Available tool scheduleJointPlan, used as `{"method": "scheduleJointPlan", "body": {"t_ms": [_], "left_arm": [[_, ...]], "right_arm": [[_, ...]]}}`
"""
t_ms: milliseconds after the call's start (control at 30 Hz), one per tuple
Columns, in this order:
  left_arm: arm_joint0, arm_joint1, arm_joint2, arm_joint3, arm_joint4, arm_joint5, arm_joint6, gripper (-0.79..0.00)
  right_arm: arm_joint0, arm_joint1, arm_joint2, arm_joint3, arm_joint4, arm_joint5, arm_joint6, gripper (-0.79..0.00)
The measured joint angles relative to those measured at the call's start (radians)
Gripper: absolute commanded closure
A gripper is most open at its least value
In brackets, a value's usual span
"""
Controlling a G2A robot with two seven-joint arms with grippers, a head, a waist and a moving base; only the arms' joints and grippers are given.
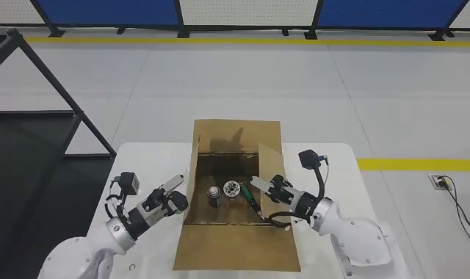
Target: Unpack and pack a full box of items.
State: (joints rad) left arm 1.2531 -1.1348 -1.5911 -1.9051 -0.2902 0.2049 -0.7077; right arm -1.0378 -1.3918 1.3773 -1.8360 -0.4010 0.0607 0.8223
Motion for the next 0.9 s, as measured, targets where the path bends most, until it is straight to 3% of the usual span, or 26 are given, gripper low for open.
{"method": "scheduleJointPlan", "body": {"t_ms": [167, 533, 900], "left_arm": [[-0.021, 0.001, 0.039, 0.002, 0.027, 0.031, 0.002, -0.785], [-0.163, -0.001, 0.188, 0.101, 0.118, 0.146, -0.009, -0.785], [-0.209, -0.003, 0.248, 0.16, 0.14, 0.174, -0.004, -0.785]], "right_arm": [[0.017, -0.002, -0.034, 0.039, 0.009, 0.021, -0.021, -0.785], [0.122, -0.003, -0.121, 0.162, 0.009, 0.049, 0.016, -0.785], [0.154, 0.003, -0.161, 0.216, -0.023, 0.084, 0.044, -0.785]]}}
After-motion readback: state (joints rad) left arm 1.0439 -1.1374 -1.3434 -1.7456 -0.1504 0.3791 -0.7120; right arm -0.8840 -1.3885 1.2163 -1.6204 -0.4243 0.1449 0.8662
